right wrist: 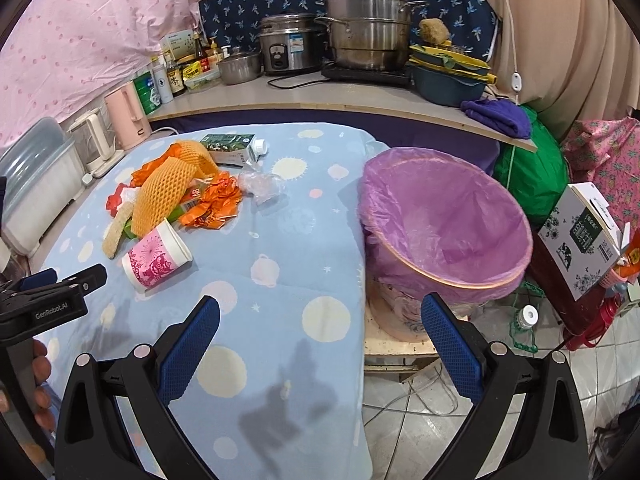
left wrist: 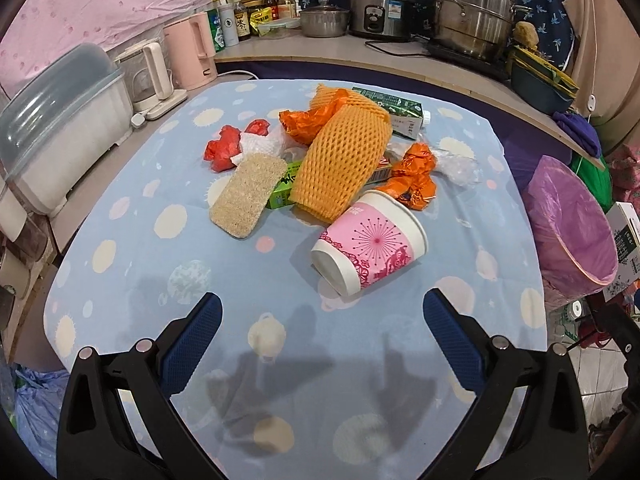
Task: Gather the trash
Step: 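Grasp the pink paper cup with the left tool while the right tool grasps the orange wrapper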
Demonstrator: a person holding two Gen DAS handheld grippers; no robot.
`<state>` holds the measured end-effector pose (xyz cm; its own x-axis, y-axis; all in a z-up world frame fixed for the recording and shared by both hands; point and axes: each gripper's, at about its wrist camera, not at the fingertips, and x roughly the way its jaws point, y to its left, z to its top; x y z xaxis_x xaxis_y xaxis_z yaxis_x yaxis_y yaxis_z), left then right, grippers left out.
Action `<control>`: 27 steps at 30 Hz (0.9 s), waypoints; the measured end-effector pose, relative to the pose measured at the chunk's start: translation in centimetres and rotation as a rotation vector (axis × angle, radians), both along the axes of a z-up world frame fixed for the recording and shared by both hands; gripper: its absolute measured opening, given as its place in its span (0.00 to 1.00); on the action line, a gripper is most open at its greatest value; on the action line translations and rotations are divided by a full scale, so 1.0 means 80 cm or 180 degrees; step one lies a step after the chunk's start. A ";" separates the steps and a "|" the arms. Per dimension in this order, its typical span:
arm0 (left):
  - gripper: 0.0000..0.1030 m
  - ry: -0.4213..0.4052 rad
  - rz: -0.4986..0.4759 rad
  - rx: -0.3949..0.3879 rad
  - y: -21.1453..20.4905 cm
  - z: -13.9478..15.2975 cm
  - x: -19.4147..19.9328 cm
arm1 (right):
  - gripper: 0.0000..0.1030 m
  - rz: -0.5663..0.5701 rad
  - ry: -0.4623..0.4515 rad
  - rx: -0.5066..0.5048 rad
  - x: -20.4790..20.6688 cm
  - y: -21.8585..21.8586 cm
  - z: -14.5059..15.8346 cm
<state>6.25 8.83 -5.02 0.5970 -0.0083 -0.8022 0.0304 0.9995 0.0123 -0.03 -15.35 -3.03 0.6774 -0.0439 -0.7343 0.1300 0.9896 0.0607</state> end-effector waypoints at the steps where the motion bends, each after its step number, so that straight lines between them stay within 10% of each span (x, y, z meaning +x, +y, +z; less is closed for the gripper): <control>1: 0.93 0.0011 -0.0046 0.0004 0.003 -0.006 0.006 | 0.94 0.0020 0.0023 0.0008 0.007 0.004 -0.003; 27: 0.88 0.0368 -0.0565 -0.0471 0.004 -0.081 0.088 | 0.94 0.0217 0.0261 -0.0038 0.106 0.069 -0.036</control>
<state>13.32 9.17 -11.50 0.4802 -0.2272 -0.8472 0.1983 0.9690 -0.1475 8.47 -9.81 -5.93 0.6168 -0.0088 -0.7870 0.0665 0.9969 0.0409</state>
